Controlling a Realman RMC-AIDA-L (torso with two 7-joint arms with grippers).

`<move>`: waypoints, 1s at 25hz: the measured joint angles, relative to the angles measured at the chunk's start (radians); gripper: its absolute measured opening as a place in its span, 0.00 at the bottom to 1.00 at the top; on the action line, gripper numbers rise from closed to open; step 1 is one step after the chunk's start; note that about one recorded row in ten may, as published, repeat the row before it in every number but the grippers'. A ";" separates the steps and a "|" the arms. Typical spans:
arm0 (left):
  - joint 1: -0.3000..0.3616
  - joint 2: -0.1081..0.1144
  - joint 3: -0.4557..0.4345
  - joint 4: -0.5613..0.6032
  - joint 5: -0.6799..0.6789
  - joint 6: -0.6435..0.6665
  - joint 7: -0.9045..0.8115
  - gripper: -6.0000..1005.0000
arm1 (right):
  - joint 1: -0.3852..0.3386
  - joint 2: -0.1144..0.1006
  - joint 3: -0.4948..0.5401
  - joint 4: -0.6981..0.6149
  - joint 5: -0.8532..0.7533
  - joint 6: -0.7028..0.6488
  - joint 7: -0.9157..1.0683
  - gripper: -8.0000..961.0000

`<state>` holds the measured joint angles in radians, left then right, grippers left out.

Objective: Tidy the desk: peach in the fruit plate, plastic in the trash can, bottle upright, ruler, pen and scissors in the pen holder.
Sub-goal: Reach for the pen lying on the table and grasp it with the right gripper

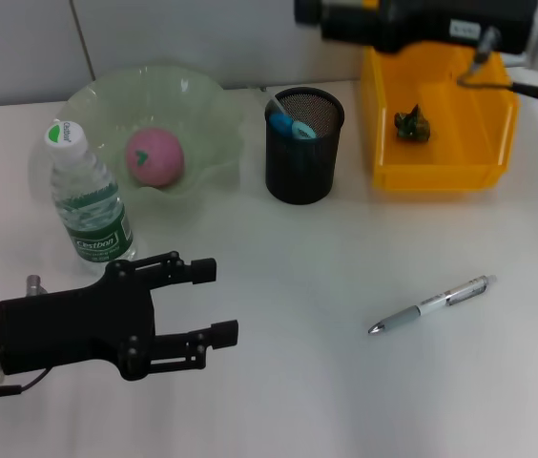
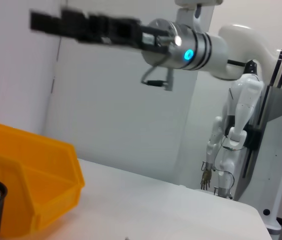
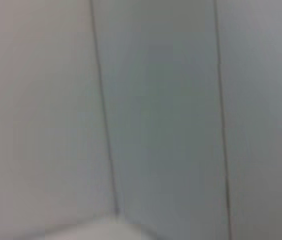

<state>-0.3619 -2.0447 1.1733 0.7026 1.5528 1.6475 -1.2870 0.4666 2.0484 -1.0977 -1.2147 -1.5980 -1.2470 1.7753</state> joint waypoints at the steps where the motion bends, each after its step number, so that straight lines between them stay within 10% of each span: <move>1: 0.000 0.000 -0.002 0.000 0.001 0.000 0.000 0.78 | 0.001 -0.007 0.007 -0.017 -0.040 -0.026 0.032 0.70; 12: 0.002 -0.002 -0.004 0.000 -0.002 -0.006 0.000 0.78 | 0.098 -0.072 0.102 -0.112 -0.529 -0.487 0.149 0.69; 25: 0.004 -0.005 0.006 -0.001 0.004 -0.015 0.019 0.78 | 0.251 -0.062 0.014 -0.011 -0.894 -0.621 0.078 0.69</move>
<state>-0.3583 -2.0497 1.1796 0.7012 1.5569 1.6322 -1.2680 0.7177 1.9864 -1.0834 -1.2254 -2.4919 -1.8683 1.8536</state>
